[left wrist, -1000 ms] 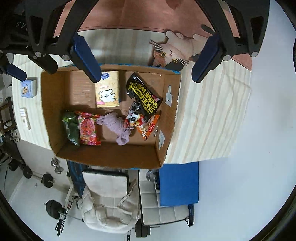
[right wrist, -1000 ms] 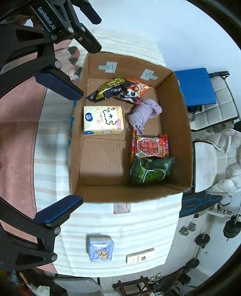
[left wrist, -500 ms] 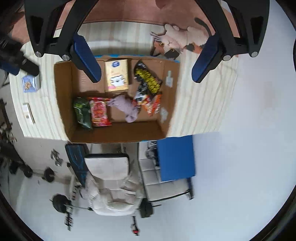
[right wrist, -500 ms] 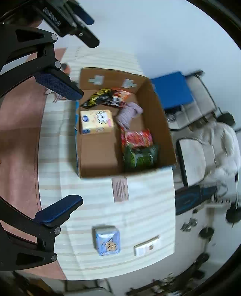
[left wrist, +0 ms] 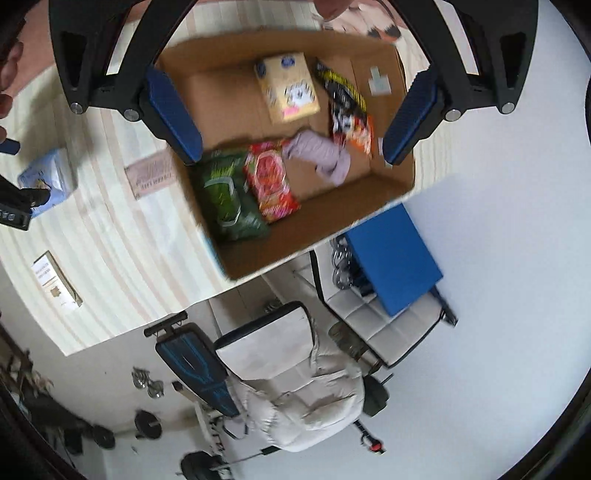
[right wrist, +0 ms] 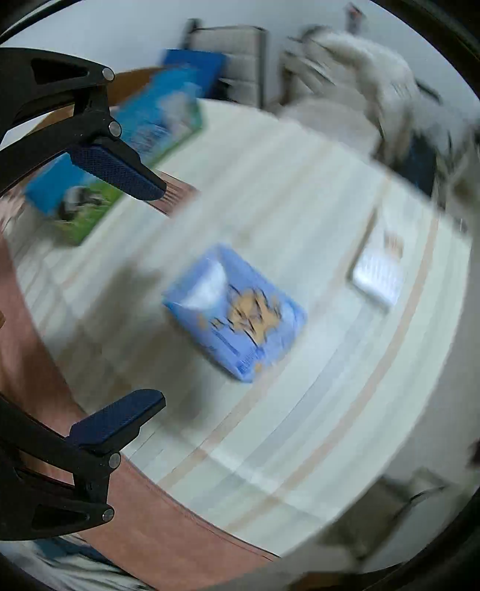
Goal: Organize soft objects
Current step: 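Move both tools away from the box toward the remaining items, then grasp the white cigarette pack with the left tool while the right tool grasps the blue tissue pack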
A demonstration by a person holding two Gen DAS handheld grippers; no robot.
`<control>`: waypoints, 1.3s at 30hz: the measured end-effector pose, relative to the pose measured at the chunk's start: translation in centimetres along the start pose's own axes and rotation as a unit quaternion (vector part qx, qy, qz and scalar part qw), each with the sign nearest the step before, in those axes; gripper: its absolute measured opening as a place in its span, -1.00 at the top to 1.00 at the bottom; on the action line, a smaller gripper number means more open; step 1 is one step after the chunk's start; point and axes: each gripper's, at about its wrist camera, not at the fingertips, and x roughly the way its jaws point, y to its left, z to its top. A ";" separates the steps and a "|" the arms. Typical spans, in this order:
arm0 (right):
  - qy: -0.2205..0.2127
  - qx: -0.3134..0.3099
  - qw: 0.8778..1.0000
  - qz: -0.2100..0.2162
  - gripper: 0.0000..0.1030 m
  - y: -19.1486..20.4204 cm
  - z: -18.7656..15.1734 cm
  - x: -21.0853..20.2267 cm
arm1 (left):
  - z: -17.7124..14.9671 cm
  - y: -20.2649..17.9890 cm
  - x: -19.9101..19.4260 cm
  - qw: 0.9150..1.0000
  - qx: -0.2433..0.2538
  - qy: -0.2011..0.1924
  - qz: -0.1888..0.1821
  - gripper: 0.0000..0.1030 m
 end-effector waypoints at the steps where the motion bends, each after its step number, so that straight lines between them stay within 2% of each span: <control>1: 0.009 0.016 1.000 -0.005 -1.00 -0.2 0.8 1.0 | 0.8 -0.6 0.3 1.000 0.007 0.000 0.006 -0.95; 5: 0.035 0.058 0.997 -0.037 -1.00 -0.5 2.8 4.7 | 3.3 -2.8 1.5 0.999 0.030 0.016 0.004 -0.95; 7: 0.039 0.049 0.997 -0.053 -1.00 -0.5 3.2 5.9 | 4.4 -4.1 2.0 0.999 0.033 0.032 -0.025 -0.95; 10: 0.035 0.000 0.997 -0.063 -1.00 -0.4 3.1 6.4 | 5.6 -6.4 3.1 0.994 0.034 0.063 -0.082 -0.95; 12: 0.030 -0.059 0.994 -0.088 -0.98 -0.4 2.9 6.1 | 6.4 -8.0 4.0 0.987 0.026 0.091 -0.131 -0.95; 14: 0.025 -0.107 0.988 -0.109 -0.97 -1.6 2.8 5.5 | 7.2 -10.1 5.4 0.976 0.017 0.125 -0.180 -0.94; 18: 0.033 -0.164 0.977 -0.134 -0.97 -4.9 3.3 4.4 | 9.1 -15.5 7.4 0.947 0.002 0.184 -0.263 -0.94; 22: 0.027 -0.208 0.964 -0.162 -0.97 -7.1 4.7 3.0 | 11.7 -20.4 9.0 0.926 -0.012 0.224 -0.303 -0.94; 25: 0.027 -0.220 0.961 -0.165 -0.97 -7.9 5.9 2.4 | 14.1 -23.9 10.3 0.919 -0.016 0.244 -0.310 -0.94; 28: 0.031 -0.219 0.964 -0.146 -0.97 -8.0 7.1 2.0 | 16.5 -27.1 11.4 0.916 -0.012 0.260 -0.307 -0.94; 30: 0.027 -0.206 0.970 -0.129 -0.98 -8.3 8.9 0.8 | 17.3 -28.6 11.7 0.918 -0.005 0.264 -0.297 -0.94; 34: 0.028 -0.163 0.982 -0.091 -0.98 -8.9 10.2 0.3 | 18.0 -32.0 12.1 0.934 0.044 0.261 -0.239 -0.94; 35: 0.028 -0.147 0.985 -0.088 -0.98 -9.0 10.1 0.4 | 17.9 -32.6 12.1 0.939 0.061 0.255 -0.220 -0.84; 36: 0.029 -0.140 0.986 -0.087 -0.98 -8.8 10.6 0.4 | 17.7 -33.0 11.9 0.944 0.071 0.246 -0.209 -0.84; 39: 0.039 -0.121 0.988 -0.088 -0.99 -8.7 9.6 1.3 | 17.5 -33.1 11.0 0.946 0.074 0.231 -0.214 -0.59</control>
